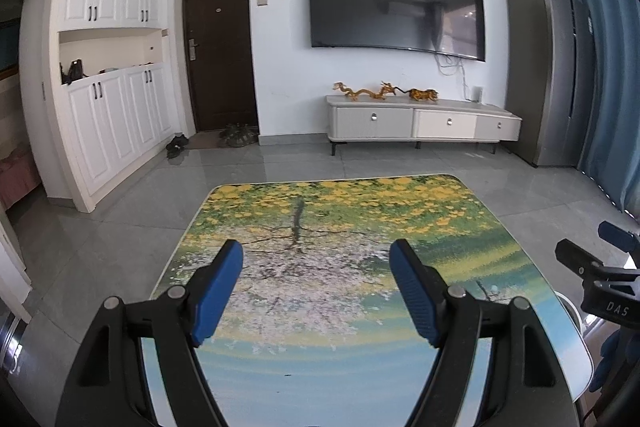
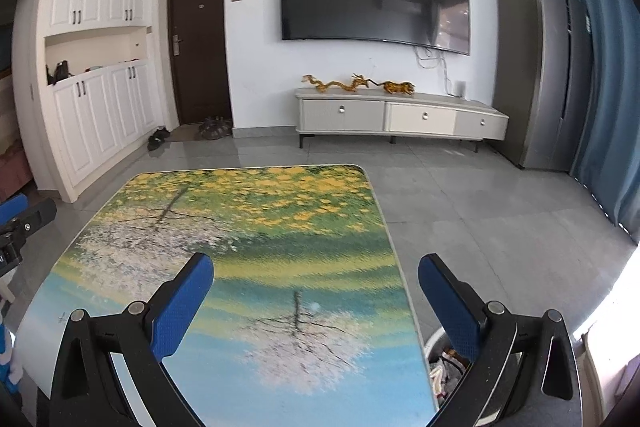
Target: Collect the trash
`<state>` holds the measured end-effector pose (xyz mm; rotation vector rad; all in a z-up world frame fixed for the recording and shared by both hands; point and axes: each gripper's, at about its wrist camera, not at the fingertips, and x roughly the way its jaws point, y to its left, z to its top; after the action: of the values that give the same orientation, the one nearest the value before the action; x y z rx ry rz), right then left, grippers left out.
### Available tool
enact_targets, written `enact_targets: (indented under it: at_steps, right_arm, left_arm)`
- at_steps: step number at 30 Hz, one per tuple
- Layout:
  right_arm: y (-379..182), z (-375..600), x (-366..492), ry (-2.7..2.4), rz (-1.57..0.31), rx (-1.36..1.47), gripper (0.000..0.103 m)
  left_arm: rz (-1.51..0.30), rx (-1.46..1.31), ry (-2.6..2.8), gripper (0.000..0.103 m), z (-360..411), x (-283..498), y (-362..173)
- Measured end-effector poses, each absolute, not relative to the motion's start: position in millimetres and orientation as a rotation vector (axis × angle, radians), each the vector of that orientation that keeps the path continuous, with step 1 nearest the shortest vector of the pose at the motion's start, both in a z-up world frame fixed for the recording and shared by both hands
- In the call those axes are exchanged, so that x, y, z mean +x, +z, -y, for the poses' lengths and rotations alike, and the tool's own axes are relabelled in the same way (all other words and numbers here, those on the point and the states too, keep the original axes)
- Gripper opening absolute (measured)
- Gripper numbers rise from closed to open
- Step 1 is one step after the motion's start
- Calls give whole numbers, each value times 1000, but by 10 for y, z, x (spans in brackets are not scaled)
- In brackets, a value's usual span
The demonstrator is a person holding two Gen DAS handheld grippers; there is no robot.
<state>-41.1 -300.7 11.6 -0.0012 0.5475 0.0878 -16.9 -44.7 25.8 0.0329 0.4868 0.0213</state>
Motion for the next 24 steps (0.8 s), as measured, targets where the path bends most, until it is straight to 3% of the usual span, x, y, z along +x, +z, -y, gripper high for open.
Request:
enact_targets:
  at_steps: [10,24]
  right_arm:
    - [184,3388,-602,-20,-524,6,103]
    - [273,3287,-680,-86,-538,-13,103]
  left_arm:
    - [-471,40,-62,74,726,-150,254]
    - [-468,53,-50,74,500,-67,220]
